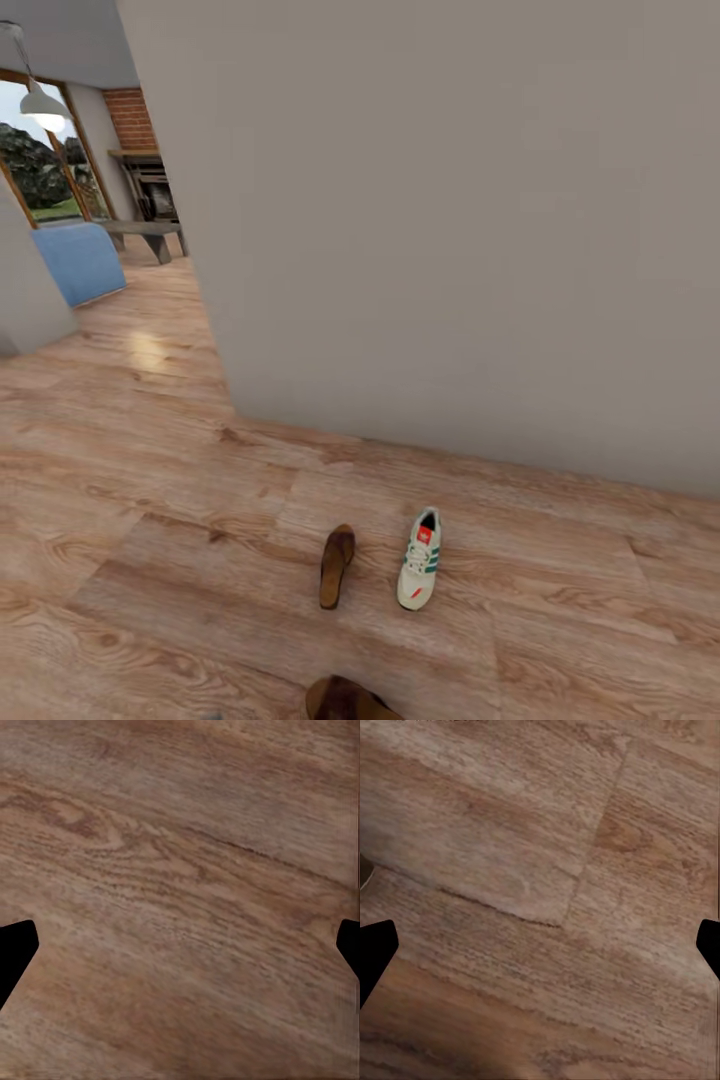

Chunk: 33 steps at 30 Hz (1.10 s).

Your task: Pick up the two gym shoes and the two sandals from the corridor floor and place them onto the hallstand (shoe rack) in the corridor, making sure they are on the rack and not on the floor. Arrange them so the two gym shoes are next to each other and the two sandals are next to each other.

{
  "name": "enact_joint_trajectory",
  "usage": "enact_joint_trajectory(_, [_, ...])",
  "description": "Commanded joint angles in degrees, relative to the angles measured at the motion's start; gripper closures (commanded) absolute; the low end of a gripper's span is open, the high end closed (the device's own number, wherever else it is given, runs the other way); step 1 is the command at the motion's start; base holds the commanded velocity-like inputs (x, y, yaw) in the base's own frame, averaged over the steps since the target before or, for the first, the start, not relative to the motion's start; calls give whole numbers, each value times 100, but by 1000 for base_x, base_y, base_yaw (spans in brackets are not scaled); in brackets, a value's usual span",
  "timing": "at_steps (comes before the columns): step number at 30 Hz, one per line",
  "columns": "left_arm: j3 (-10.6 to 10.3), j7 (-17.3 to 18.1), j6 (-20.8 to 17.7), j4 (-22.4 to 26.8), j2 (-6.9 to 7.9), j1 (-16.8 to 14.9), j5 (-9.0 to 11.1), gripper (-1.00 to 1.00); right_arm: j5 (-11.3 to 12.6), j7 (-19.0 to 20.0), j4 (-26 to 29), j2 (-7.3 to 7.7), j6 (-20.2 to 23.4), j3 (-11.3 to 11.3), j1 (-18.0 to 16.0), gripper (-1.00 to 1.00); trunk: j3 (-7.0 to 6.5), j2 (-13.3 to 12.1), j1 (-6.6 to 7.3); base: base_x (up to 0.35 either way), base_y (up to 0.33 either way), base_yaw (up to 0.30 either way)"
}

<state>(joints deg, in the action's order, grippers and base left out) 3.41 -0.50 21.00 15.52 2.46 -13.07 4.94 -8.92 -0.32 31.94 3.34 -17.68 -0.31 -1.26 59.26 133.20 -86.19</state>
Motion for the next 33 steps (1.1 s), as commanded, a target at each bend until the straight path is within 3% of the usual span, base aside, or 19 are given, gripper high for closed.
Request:
enact_joint_trajectory(1, [-8,4,18,-5,0,-3,50,-100,-40,-3,-4,0,-16,-4,-3,-100,4,2,1,0,-269,277])
enact_joint_trajectory(33, [-11,6,18,-5,0,-3,50,-100,-40,-3,-4,0,-16,-4,-4,-100,4,2,1,0,-271,277])
